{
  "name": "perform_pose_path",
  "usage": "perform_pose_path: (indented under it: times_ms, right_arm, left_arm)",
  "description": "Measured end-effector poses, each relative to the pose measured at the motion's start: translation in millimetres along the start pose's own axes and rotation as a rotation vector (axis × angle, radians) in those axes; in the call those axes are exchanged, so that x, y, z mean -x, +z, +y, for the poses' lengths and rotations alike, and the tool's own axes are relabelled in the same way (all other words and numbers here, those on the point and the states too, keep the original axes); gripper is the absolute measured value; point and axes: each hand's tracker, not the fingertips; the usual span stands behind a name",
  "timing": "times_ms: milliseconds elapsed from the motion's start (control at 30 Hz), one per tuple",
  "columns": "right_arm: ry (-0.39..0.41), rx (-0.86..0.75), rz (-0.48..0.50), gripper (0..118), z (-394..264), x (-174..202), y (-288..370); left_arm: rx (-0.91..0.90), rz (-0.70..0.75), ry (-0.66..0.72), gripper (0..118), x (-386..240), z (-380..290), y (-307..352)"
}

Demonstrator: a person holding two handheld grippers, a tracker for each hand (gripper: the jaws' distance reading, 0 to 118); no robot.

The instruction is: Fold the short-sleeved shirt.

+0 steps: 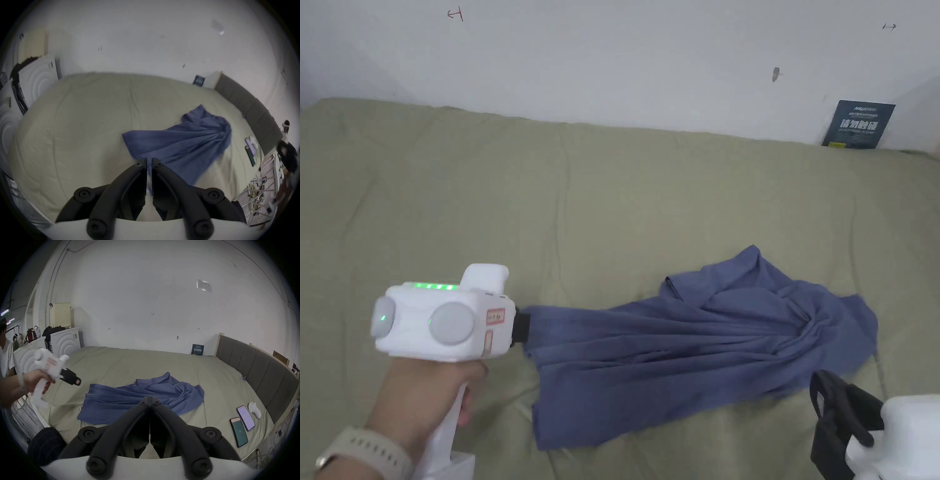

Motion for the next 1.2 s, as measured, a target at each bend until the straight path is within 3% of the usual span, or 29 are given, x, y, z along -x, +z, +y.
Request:
perform_pose_path:
  times_ms: [133,167,200,233,267,567,667,733,767,800,833,967,1200]
  right_arm:
    - [-0.016,0.039,0.005,1,-9,-8,-12]
    - [-0.014,0.049,0.004,1,-11,-10,-14]
    - [-0.013,0.062,0.002,1,-14,-12,-16]
    - [-0.013,0.073,0.001,1,-16,-15,-17]
    - [-0.014,0.081,0.003,1,-18,-17,-19]
    - [-0.044,0.123,-0.018,1,-30,-30,-32]
    - [-0.056,0.131,-0.016,1,-31,-29,-31]
    - [-0.056,0.127,-0.015,1,-32,-28,-30]
    - [-0.054,0.126,-0.015,1,-32,-28,-30]
    - [-0.054,0.127,-0.011,1,-32,-28,-31]
    - [-0.054,0.130,-0.005,1,-31,-28,-33]
    - [-0.048,0.130,0.005,1,-27,-25,-41]
    - [-0.010,0.160,0.070,1,0,-40,-85]
  left_arm:
    - [0.119,-0.011,0.071,11,24,39,-52]
    - [0.125,-0.007,0.112,28,25,41,-54]
    - [0.114,0.001,0.151,74,30,46,-59]
    - [0.117,0.015,0.164,104,32,51,-63]
    - [0.123,0.027,0.149,116,32,53,-69]
    - [0.157,0.145,-0.019,117,5,45,-104]
    - [0.195,0.194,-0.118,112,-11,32,-108]
    - [0.148,0.150,-0.117,87,-9,28,-113]
    - [0.122,0.160,-0.123,73,-12,26,-107]
    - [0.111,0.116,-0.124,39,-15,25,-104]
    - [0.100,0.094,-0.126,12,-17,23,-102]
    - [0.135,-0.012,-0.141,6,-19,15,-98]
    - [-0.007,-0.099,-0.022,6,0,7,-59]
